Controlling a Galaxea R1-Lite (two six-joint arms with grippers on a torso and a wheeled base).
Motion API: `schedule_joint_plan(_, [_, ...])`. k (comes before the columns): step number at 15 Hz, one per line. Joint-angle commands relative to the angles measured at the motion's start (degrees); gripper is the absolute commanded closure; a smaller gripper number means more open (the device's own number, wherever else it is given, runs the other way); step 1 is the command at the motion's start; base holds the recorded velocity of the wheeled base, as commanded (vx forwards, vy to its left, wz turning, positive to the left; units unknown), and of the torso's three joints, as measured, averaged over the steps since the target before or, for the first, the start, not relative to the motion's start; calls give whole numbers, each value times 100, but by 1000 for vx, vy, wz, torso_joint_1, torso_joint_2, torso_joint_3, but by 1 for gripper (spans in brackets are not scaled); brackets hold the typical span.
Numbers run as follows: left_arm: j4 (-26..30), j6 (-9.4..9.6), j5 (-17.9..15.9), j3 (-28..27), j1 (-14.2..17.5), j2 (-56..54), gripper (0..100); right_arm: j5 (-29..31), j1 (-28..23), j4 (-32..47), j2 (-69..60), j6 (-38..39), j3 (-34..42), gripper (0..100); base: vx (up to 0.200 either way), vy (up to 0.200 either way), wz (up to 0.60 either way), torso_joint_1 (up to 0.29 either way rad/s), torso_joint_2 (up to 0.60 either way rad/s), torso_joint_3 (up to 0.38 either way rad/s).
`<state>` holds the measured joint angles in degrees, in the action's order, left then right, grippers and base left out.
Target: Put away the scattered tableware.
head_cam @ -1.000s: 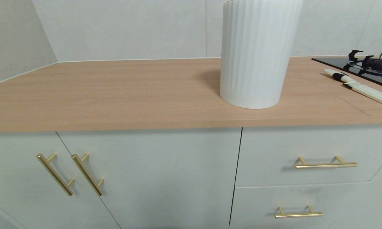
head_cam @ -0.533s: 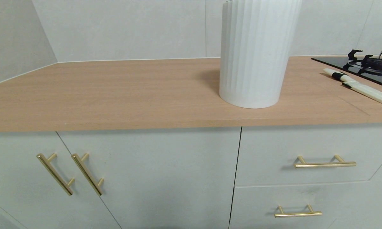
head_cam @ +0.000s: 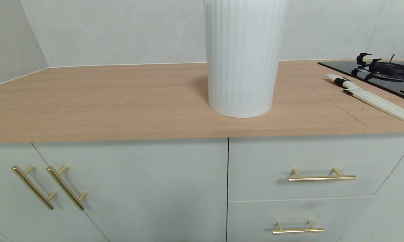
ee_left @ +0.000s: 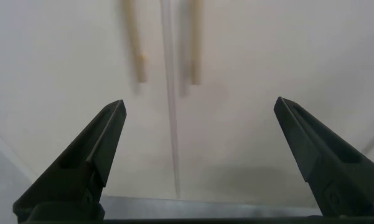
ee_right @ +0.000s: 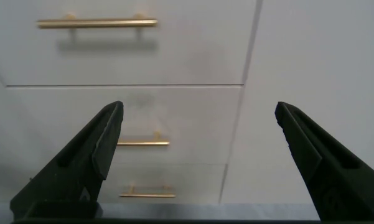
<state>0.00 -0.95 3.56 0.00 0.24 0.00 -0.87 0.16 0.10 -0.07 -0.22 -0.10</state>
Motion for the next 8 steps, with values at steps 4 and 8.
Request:
schedule_joint_plan(4, [0, -2, 4, 0, 2, 0, 0, -1, 2, -1, 7, -4, 1, 0, 0, -150, 0, 2, 3, 4])
schedule_joint_plan(8, [0, -2, 4, 0, 2, 0, 0, -1, -7, -1, 7, -13, 10, 0, 0, 0, 0, 0, 0, 0])
